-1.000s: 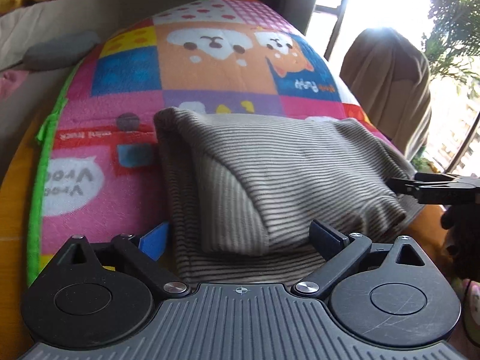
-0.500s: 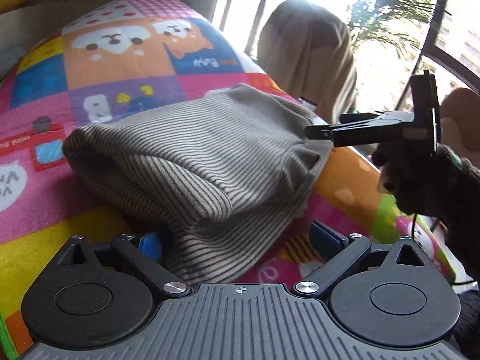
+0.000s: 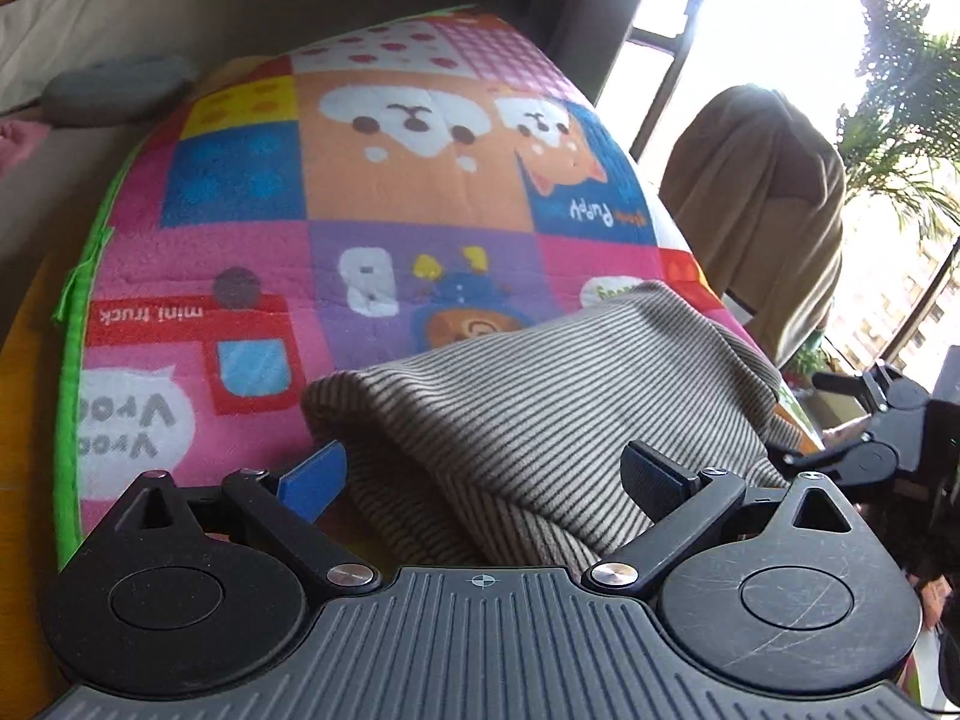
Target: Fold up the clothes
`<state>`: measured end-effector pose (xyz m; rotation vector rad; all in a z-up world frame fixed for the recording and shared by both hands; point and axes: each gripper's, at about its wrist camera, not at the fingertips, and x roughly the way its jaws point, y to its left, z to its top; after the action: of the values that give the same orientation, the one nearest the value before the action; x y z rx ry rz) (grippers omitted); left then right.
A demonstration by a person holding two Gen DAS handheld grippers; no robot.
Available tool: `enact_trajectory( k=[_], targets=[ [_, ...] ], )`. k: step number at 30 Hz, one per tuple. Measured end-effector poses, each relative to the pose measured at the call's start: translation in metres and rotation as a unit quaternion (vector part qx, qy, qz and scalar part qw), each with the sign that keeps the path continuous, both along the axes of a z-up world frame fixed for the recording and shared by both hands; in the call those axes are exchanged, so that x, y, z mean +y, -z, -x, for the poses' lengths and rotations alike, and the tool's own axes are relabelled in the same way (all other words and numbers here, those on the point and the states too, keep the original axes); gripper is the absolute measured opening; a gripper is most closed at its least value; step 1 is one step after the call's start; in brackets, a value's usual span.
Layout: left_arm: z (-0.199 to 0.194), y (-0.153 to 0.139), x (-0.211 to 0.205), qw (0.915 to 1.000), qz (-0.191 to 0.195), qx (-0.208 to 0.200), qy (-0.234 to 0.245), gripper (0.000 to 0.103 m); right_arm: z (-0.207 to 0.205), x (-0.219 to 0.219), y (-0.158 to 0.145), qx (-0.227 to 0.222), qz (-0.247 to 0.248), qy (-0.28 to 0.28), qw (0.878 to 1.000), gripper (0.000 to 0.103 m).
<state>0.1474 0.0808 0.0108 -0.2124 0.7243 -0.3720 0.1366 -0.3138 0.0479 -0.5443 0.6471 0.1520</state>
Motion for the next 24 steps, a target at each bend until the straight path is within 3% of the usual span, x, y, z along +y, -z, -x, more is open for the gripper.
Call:
enact_trajectory(
  k=[3,5,8,10,14,16,19,21,24],
  targets=[
    [0.002,0.006,-0.005,0.9998,-0.007,0.004,0.018,0.1,-0.03,0.0,-0.001,0.005,-0.015,0.008,1.0,0.103],
    [0.003,0.006,-0.004,0.9998,-0.009,0.005,0.019,0.1,-0.045,0.008,0.003,-0.014,0.005,0.01,1.0,0.103],
    [-0.003,0.0,0.004,1.0,-0.004,0.0,0.005,0.1,-0.067,0.021,0.007,-0.037,0.028,0.012,0.999,0.103],
    [-0.011,-0.004,0.008,0.9999,-0.007,-0.007,-0.009,0.1,-0.078,0.022,0.003,-0.029,0.014,0.018,0.999,0.103],
    [-0.028,-0.01,0.014,0.9995,-0.018,-0.024,-0.013,0.1,-0.075,-0.004,-0.014,0.009,-0.089,0.05,0.995,0.103],
    [-0.04,-0.006,0.015,0.9995,-0.023,-0.024,-0.001,0.1,-0.066,-0.028,-0.022,0.035,-0.182,0.073,0.98,0.103],
    [-0.058,0.011,0.014,0.9997,-0.015,0.011,0.016,0.101,-0.047,-0.058,-0.027,0.077,-0.306,0.085,0.945,0.103],
    [-0.06,0.021,0.009,0.9993,-0.011,0.023,0.029,0.1,-0.033,-0.064,-0.03,0.08,-0.331,0.079,0.937,0.103],
    [-0.044,0.021,-0.004,0.9984,-0.017,0.004,0.053,0.1,-0.016,-0.051,-0.034,0.054,-0.283,0.063,0.956,0.103]
  ],
)
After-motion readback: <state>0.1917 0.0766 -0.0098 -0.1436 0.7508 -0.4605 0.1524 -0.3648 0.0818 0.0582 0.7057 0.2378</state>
